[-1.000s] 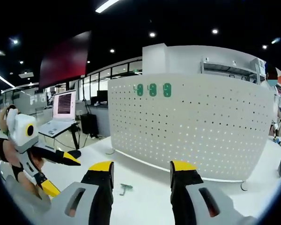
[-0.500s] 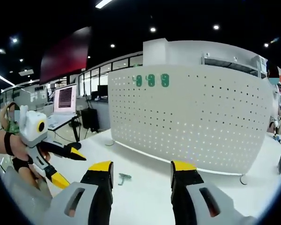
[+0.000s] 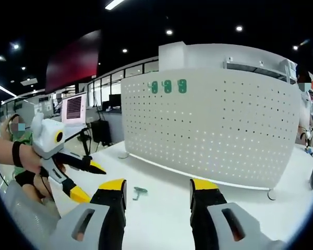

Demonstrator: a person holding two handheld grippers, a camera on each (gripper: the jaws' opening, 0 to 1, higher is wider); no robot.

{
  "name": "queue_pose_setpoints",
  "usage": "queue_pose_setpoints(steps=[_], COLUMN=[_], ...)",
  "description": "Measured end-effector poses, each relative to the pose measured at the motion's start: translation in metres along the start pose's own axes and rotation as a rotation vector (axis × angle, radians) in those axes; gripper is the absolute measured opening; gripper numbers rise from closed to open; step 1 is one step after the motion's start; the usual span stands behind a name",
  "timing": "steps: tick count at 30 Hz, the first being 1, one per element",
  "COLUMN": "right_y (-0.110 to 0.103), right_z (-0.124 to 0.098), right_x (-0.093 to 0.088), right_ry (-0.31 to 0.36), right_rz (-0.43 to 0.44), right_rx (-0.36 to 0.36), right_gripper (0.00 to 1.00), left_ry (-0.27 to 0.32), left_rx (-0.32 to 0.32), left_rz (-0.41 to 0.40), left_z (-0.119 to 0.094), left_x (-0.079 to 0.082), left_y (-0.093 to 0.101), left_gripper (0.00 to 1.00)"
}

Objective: Insert the hook assembly into the mounting plate slot until the hook locks in place.

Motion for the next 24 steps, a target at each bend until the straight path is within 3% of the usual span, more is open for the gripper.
queue_pose_setpoints(steps=[3, 6, 24], right_y=[-0.001, -0.001, -0.010], right_z=[-0.001, -0.003, -0.011], right_x=[-0.001, -0.001, -0.012], right_ry=[0.012, 0.013, 0.000], right_rz=[0.040, 0.021, 0.047], right_rx=[0.005, -0.005, 0.006], right_gripper=[0.48, 0.48, 0.46], left_ry=[-0.013, -0.016, -0.062], left_rx=[-0.003, -0.017, -0.025], left_rz=[-0.004, -0.021, -0.028], left_z=[0.004, 0.005, 0.020], left_x=[-0.002, -0.002, -0.012], left_y=[-0.002, -0.001, -0.003], left_gripper=[0.64, 0.61, 0.61])
Point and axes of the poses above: the point that each gripper's makers call its tool centre point, and the gripper's own axes: z roughly forward along the fingers, y roughly to its right, x roughly out of its top, the point moved 5 cm from there along -z, roughly backward along the fingers
